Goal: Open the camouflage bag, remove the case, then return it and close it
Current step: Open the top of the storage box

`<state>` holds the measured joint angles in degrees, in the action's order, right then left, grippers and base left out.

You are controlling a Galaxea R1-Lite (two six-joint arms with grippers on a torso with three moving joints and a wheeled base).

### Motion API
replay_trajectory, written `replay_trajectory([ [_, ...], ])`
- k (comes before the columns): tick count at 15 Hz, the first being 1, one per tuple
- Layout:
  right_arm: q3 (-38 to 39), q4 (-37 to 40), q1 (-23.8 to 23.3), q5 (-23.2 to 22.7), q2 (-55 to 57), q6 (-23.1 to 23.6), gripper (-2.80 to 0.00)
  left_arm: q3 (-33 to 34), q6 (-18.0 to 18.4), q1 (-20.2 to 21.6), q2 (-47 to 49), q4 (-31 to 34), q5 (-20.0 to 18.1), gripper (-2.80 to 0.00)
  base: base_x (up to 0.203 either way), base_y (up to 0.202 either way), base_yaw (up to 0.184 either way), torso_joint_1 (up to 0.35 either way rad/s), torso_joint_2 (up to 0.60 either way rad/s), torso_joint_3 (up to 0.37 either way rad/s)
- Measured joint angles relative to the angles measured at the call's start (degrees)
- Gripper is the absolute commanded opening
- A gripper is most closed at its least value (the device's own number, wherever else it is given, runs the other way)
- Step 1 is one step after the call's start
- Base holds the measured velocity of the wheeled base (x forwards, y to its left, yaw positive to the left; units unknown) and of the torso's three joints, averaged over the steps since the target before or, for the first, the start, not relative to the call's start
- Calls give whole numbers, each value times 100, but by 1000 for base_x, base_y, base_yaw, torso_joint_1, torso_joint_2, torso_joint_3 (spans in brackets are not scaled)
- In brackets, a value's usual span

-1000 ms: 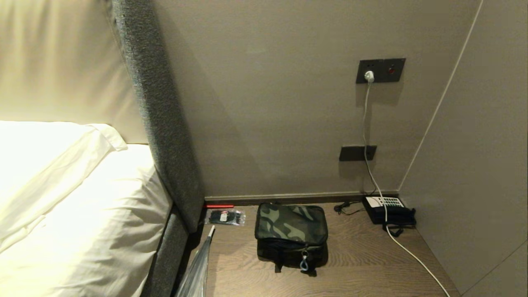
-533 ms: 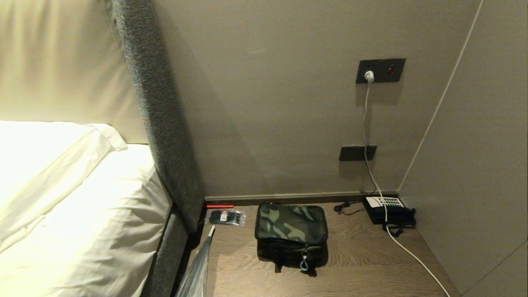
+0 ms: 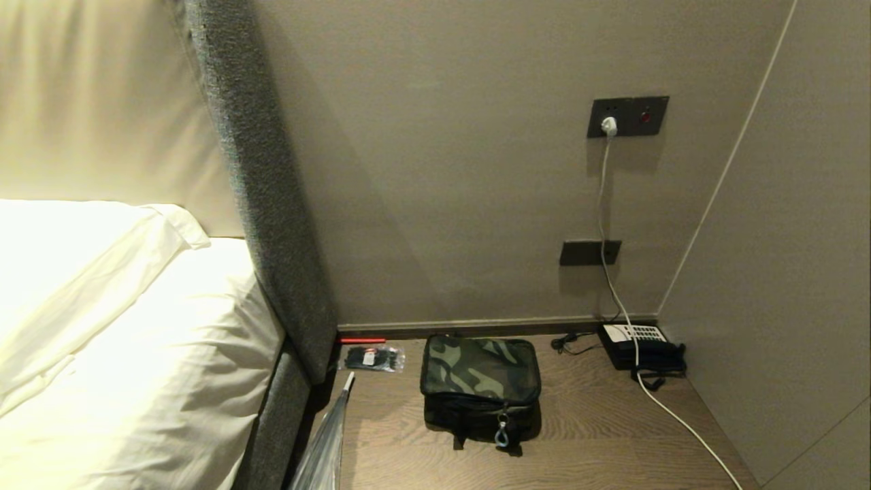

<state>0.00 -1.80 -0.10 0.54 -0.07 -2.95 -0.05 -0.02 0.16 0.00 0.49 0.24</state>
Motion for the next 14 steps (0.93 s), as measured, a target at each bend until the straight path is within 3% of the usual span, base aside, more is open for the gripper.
replay_trajectory([
  [14,0,-1,0,-1,0,-2,-280,0,1,0,0,0,0,-280,0,0,0,0,0,0],
])
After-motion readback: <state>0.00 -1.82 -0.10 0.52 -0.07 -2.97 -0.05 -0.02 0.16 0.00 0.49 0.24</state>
